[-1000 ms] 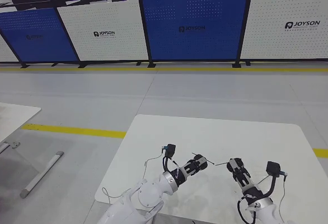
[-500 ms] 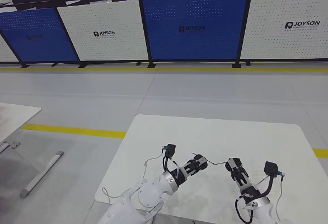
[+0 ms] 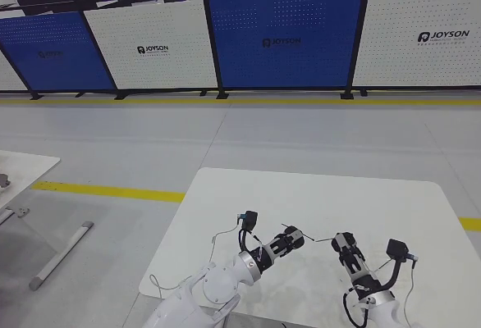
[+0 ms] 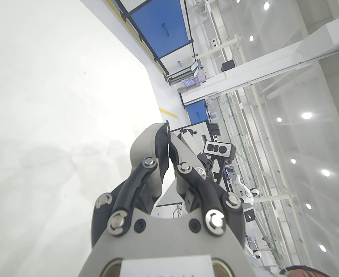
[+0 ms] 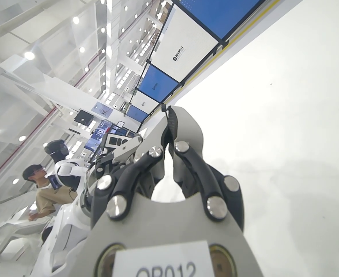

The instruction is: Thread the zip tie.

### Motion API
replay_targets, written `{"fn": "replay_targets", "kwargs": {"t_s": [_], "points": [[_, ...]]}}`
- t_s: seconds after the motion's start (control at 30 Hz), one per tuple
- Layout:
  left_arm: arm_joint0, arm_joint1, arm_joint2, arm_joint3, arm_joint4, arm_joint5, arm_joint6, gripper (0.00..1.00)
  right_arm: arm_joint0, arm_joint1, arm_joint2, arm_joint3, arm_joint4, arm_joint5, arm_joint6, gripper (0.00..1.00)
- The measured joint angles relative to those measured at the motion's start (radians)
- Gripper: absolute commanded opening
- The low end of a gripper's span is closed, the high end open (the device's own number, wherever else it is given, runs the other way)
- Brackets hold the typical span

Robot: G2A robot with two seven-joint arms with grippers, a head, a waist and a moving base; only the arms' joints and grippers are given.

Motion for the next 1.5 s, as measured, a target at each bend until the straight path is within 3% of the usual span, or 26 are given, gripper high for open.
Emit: {"fn": "replay_targets", "kwargs": {"t_s": [0.27,0.67,0.8,1.13,1.5], "points": [[0.008,-0.001,0.004,-0.014,0.114,0.0,0.071,0.0,0.0,0.0,0.0,0.0,0.001,-0.001,0.0,0.0],[0.01,-0.002,0.005,-0.014,0.128,-0.002,0.088,0.0,0.0,0.0,0.0,0.0,0.001,-0.001,0.0,0.0],[0.007,-0.004,0.021,0.0,0.227,0.022,0.125,0.0,0.0,0.0,0.0,0.0,0.001,-0.001,0.0,0.0],[0.009,-0.007,0.026,-0.001,0.2,0.012,0.128,0.0,0.0,0.0,0.0,0.0,0.001,-0.001,0.0,0.0],[0.009,-0.007,0.026,-0.001,0.2,0.012,0.128,0.0,0.03,-0.015,-0.011,0.045,-0.03,-0.044,-0.02,0.0]]}}
